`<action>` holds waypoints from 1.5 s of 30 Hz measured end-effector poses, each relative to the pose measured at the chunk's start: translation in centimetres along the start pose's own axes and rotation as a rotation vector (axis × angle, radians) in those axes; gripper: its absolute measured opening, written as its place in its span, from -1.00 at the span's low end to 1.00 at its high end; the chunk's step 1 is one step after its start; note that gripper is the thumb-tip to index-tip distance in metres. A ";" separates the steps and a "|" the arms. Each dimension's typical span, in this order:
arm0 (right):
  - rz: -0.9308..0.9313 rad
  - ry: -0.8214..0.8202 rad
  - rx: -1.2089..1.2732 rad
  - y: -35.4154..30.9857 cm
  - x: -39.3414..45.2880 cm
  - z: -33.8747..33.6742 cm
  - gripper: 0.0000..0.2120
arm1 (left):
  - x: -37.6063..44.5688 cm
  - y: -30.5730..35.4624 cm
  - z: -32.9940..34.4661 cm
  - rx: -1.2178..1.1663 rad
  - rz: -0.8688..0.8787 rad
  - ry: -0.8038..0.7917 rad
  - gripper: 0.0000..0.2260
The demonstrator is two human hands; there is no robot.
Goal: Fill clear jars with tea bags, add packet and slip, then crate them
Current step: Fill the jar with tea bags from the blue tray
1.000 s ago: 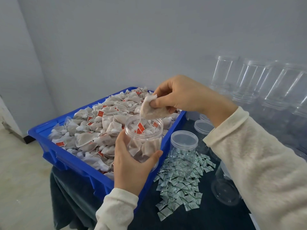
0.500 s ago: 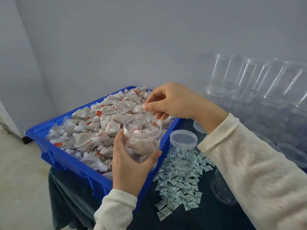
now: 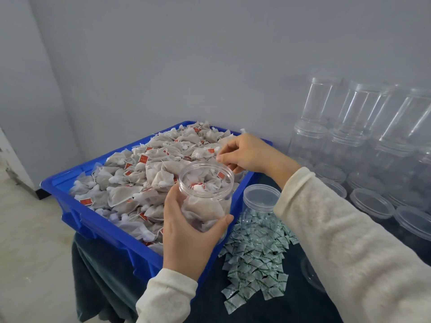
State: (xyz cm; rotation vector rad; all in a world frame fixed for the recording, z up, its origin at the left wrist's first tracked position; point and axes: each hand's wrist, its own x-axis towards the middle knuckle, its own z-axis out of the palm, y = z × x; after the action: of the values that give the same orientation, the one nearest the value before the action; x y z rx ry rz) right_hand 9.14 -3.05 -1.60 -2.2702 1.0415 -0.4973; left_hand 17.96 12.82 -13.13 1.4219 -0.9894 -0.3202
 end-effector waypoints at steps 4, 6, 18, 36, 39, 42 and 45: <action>0.005 -0.076 -0.168 1.8 1.6 2.0 -0.84 | 0.2 -0.1 0.0 -0.025 0.011 -0.013 0.03; -0.014 -0.099 -0.289 2.6 2.6 3.5 -0.83 | 0.3 -0.1 0.0 -0.053 0.025 -0.012 -0.01; 0.274 -0.168 -0.402 8.5 8.6 10.4 -0.59 | 0.1 -0.6 0.0 -0.021 0.065 -0.003 -0.09; 0.109 0.037 -0.363 8.5 7.7 8.9 -0.80 | 0.1 -0.5 0.0 0.026 0.046 -0.032 -0.12; 0.051 0.013 -0.358 6.3 6.6 6.5 -0.93 | 0.0 -0.4 0.0 0.021 0.044 -0.034 -0.10; 0.044 0.059 -0.228 4.6 5.2 4.5 -0.93 | 0.0 -0.2 0.0 0.013 0.042 -0.041 -0.08; 0.071 0.093 -0.018 3.6 3.5 3.1 -0.83 | 0.0 -0.2 0.0 0.007 0.043 -0.044 -0.06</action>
State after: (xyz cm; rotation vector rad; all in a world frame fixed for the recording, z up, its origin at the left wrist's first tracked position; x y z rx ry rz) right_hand 11.04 -6.55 -5.94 -2.2352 1.1721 -0.5713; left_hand 18.07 12.82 -13.33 1.4030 -1.0559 -0.3182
